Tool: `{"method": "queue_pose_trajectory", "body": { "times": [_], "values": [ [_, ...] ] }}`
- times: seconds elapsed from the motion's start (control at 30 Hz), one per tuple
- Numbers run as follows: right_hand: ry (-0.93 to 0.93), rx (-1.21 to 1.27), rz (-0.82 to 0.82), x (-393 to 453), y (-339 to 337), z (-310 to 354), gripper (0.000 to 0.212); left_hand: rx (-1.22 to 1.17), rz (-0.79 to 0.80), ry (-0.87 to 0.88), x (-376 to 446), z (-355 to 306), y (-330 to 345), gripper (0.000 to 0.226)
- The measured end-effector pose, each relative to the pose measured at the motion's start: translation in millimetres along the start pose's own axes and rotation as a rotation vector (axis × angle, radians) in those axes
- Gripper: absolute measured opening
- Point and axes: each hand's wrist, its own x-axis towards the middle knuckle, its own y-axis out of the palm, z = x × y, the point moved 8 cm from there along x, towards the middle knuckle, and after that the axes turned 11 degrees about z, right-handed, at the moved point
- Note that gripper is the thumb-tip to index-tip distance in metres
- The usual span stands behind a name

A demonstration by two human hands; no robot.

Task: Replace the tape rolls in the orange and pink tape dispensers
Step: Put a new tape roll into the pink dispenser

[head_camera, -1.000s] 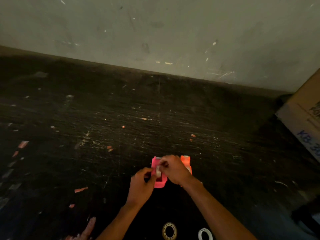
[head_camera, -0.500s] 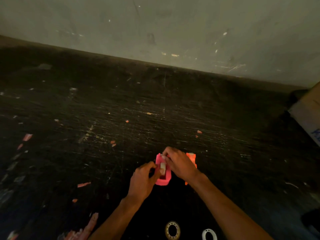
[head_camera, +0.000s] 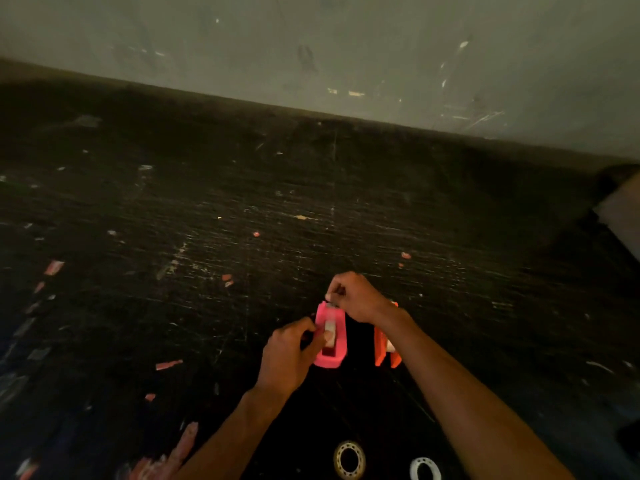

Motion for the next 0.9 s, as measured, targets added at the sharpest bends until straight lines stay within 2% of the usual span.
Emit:
{"method": "queue_pose_trajectory", "body": {
  "times": [0.1, 0.2, 0.37, 0.47, 0.53, 0.7, 0.9],
  "values": [
    [0.128, 0.075, 0.095, 4.9, 1.4, -10.0, 0.013, 0.001, 0.004, 0.000, -0.5, 0.5, 0.9, 0.019],
    [0.281, 0.286, 0.202, 7.6, 4.3, -21.0, 0.017, 0.015, 0.004, 0.000, -1.6, -1.6, 1.6, 0.015],
    [0.396, 0.253, 0.124, 15.3, 5.6, -35.1, 0.017, 0.013, -0.024, 0.016, -4.0, -3.5, 1.0, 0.016],
    [0.369, 0.299, 0.057, 10.8, 3.4, -35.7, 0.009, -0.001, -0.016, 0.015, -3.6, -4.4, 1.9, 0.017],
    [0.313, 0.330, 0.006, 2.6, -3.2, -31.9, 0.011, -0.009, -0.013, 0.010, -5.2, -1.4, 2.0, 0.024],
    [0.177, 0.315, -0.106, -39.5, -19.5, -20.8, 0.021, 0.058, 0.077, 0.010, -12.7, 2.3, 10.1, 0.064],
    [0.109, 0.444, -0.172, -117.4, -9.9, -20.2, 0.016, 0.089, 0.085, 0.042, -10.1, -12.8, 7.6, 0.057]
  ]
}}
